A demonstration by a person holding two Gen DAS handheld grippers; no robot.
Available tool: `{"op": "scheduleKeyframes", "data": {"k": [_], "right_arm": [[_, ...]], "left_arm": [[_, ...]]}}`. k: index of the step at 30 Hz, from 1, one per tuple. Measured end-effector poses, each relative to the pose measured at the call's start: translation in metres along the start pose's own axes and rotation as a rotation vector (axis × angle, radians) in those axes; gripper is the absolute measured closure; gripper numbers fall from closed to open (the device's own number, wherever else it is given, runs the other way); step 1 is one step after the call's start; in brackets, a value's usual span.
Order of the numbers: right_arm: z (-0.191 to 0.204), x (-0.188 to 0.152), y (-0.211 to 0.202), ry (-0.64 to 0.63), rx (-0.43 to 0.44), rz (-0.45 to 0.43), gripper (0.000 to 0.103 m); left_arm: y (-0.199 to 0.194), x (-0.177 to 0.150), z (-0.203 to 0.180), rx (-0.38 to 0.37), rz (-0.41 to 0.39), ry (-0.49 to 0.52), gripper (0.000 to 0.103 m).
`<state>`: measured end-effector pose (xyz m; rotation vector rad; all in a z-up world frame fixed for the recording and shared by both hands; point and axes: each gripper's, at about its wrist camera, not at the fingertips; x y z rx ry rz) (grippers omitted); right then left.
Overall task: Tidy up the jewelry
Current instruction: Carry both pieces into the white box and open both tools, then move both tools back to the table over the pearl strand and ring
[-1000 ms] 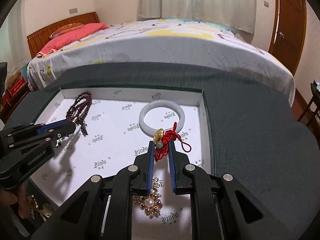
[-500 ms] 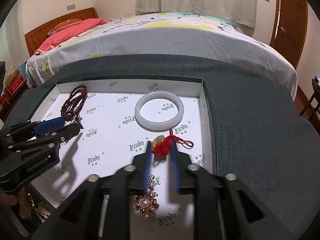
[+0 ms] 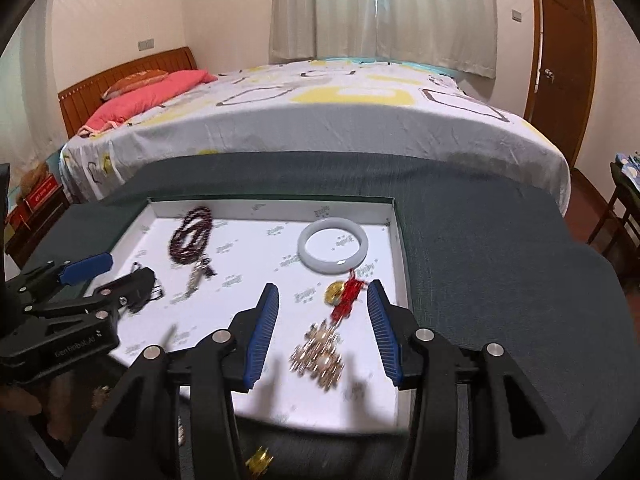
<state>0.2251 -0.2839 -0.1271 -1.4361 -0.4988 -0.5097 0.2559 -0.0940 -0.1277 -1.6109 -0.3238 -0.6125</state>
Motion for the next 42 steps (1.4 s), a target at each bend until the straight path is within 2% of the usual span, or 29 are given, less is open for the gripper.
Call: {"op": "scheduleKeyframes", "data": {"k": [11,18,25,28,33,37,42], "right_arm": [[0.025,-0.046,-0.009,-0.007,0.011,0.058,0.057],[0.048,-0.064,-0.007,-0.032,0.029,0.086,0.057],[0.083,-0.071,-0.002,-0.091,0.076,0.112,0.057],[0.094,-0.073,0.003,-0.108,0.084,0.121,0.048],[0.109,-0.074,0.011,-0.128,0.093,0.141,0.046],[0.118,-0.076,0.014,-0.154,0.09,0.159,0.037],[0.117,-0.081,0.02,-0.153,0.082,0.185,0.035]], "left_arm": [[-0.039,-0.043,0.058,0.045,0.02,-0.047,0.032],[-0.044,-0.067,0.086,0.101,0.052,-0.027,0.032],[-0.044,-0.08,0.104,0.122,0.072,-0.017,0.032],[-0.045,-0.082,0.114,0.12,0.081,-0.033,0.032],[-0.045,-0.084,0.129,0.132,0.086,-0.055,0.032],[-0.047,-0.085,0.137,0.13,0.083,-0.072,0.032],[-0.046,-0.086,0.138,0.123,0.082,-0.079,0.032]]}}
Point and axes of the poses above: each gripper's, at about its wrist camera, not at the fingertips, and y roughly the way its jaws point, z to its left, x to its top, and after that the axes turned 11 degrees about z, right-handed
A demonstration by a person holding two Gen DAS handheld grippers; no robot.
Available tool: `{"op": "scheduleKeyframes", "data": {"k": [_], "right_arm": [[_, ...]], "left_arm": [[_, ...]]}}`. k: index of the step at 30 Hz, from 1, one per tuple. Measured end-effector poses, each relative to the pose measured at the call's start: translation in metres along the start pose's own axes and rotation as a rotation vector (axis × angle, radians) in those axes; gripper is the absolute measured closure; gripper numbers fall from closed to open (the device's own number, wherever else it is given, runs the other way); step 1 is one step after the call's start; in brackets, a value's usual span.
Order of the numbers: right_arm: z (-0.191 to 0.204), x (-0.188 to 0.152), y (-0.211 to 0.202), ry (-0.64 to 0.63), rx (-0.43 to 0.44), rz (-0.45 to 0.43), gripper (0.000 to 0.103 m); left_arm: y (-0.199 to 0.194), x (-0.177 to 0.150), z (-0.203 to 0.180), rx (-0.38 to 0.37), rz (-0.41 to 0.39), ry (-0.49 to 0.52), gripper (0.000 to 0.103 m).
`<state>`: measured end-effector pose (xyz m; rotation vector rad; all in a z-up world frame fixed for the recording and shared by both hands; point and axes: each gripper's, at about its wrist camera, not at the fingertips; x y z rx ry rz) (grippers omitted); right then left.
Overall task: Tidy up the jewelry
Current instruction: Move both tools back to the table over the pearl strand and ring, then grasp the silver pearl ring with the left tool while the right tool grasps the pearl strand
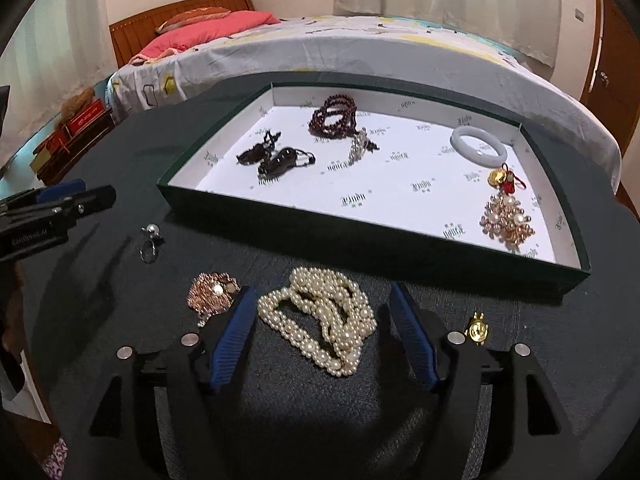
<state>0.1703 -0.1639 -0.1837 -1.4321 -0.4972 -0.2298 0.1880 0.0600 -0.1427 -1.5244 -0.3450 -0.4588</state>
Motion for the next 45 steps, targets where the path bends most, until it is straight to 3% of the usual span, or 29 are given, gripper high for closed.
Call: {"op": "scheduleKeyframes", "data": {"k": [8,16,19,36,38,45], "right_arm": [[-0.001,-0.002,0.006,-0.016,-0.003,-0.003,0.036],[-0.013,-0.002,0.002,0.005,-0.012,-0.018,0.075],[-0.017,-0.002,0.002,0.012,-0.003,-0.019,0.084],[-0.03,-0.005,-0.007,0.039,0.016,-0.042,0.086],[-0.032,-0.006,-0.007,0.045,0.019,-0.043,0.086],[-0.037,-0.007,-0.006,0.057,0.032,-0.043,0.086]], "left_arm": [[0.006,-0.002,-0.001,0.006,0.021,-0.003,0.032],[0.009,-0.003,-0.008,0.006,0.032,0.015,0.032],[0.009,-0.003,-0.011,0.002,0.033,0.017,0.032],[0.024,-0.005,-0.044,-0.018,0.057,0.075,0.032],[0.025,-0.005,-0.045,-0.017,0.055,0.074,0.035],[0.031,-0.007,-0.049,-0.035,0.084,0.092,0.06]]}}
Point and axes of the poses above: each gripper's, at about its wrist camera, not at the fingertips, and y roughly the way its jaws point, z to its left, x to its top, and after that the axes turned 11 degrees about z, right-handed
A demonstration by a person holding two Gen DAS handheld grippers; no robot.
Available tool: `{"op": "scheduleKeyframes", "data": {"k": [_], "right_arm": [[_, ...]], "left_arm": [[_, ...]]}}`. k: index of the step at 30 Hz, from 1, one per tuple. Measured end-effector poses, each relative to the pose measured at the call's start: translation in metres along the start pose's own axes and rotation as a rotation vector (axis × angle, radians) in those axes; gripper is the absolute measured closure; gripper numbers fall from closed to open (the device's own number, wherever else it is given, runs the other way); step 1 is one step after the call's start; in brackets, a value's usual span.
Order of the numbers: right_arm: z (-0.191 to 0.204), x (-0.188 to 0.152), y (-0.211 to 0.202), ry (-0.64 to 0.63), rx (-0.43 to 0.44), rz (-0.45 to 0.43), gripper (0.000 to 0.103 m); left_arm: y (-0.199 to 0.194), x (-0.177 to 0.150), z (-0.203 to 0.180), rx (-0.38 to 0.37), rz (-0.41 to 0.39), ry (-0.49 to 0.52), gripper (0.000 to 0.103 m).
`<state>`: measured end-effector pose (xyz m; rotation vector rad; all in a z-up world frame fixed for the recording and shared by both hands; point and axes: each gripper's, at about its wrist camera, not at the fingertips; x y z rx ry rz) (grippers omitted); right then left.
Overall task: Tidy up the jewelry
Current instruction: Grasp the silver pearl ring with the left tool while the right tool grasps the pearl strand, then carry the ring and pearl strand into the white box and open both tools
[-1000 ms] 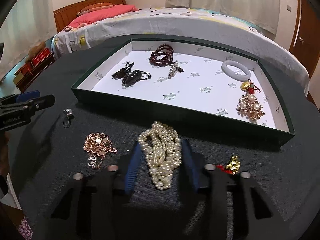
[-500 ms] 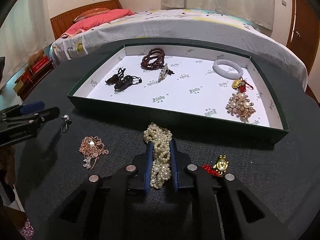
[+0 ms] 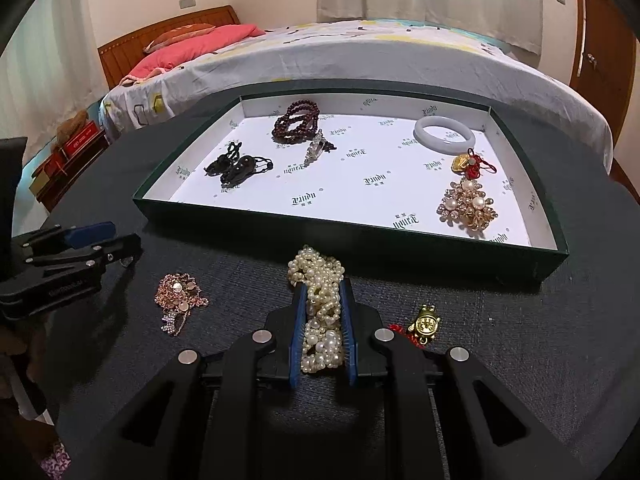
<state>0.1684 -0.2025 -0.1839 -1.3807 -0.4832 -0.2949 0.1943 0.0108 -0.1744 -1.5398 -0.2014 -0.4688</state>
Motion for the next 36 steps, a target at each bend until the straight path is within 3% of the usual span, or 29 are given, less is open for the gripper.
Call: {"op": "scheduleKeyframes", "data": {"k": [5,10,36], "right_arm": [[-0.003,-0.001,0.001,0.006,0.005,0.001,0.086],[-0.004,-0.001,0.002,0.008,0.009,0.002,0.086],[0.001,0.005,-0.023,-0.001,0.012,-0.05,0.087]], "left_arm": [[0.003,-0.001,-0.002,-0.007,0.007,0.013,0.067],[0.003,-0.001,-0.005,-0.023,0.002,0.033,0.081],[-0.025,0.003,-0.017,-0.054,-0.078,0.056,0.082]]}}
Point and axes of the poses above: each gripper's, at about its wrist camera, not at the fingertips, and y roughly the way its jaws point, z to its left, x to its top, and after that the axes turned 11 degrees about z, right-handed
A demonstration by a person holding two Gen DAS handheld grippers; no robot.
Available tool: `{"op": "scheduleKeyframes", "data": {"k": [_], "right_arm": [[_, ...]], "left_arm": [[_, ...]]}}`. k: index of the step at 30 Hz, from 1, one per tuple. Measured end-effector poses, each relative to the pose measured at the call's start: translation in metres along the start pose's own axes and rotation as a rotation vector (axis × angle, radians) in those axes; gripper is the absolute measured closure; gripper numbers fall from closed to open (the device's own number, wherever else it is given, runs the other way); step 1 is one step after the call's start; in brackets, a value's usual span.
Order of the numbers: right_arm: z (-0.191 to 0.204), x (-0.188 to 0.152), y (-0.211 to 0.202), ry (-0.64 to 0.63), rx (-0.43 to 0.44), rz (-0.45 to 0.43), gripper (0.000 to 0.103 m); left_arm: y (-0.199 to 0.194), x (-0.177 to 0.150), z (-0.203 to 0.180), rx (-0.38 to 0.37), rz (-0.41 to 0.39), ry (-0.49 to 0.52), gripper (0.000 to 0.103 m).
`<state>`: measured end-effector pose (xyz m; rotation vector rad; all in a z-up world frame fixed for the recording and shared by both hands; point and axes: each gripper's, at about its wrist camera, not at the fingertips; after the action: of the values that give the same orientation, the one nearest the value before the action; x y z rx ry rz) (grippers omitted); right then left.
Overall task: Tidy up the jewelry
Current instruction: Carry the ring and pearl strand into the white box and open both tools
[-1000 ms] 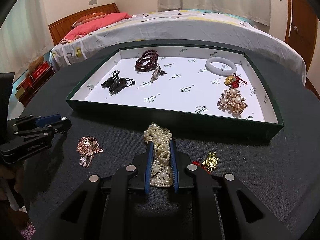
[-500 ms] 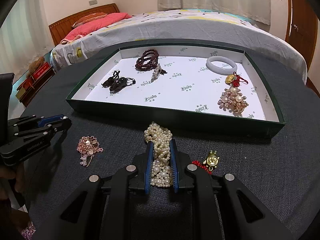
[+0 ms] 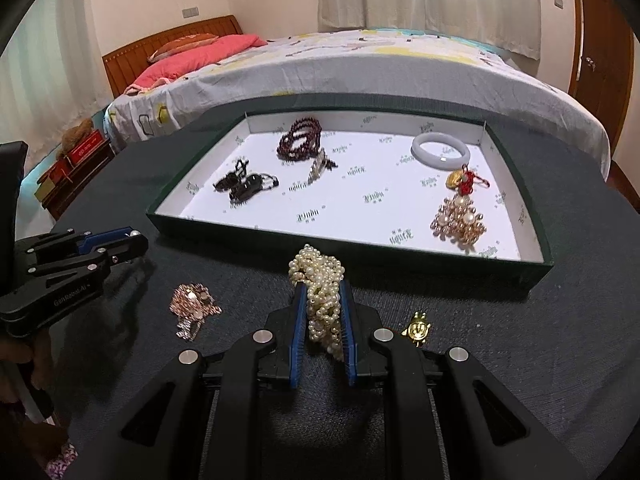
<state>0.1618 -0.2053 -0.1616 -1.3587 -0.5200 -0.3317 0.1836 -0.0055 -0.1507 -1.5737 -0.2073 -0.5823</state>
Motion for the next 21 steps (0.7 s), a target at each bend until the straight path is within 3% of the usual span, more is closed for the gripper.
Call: {"op": "scheduleKeyframes", "data": {"k": [7,21], "right_arm": [[-0.005,0.017,-0.016,0.0,-0.013,-0.054,0.087],[-0.022,0.074,-0.024,0.001,-0.05,-0.165,0.087]], "left_arm": [[-0.015,0.015,-0.009,-0.033,-0.057,-0.008,0.082],[-0.017,0.078,-0.038,-0.089,-0.162,-0.019,0.082]]}}
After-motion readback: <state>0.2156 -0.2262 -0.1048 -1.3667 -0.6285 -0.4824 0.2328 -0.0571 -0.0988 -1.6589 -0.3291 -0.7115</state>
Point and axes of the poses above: each gripper's, at about its wrist camera, not at the fingertips, and y roughly the way its jaws point, z to its left, x to its top, and after that the axes turned 11 degrees about z, right-handed
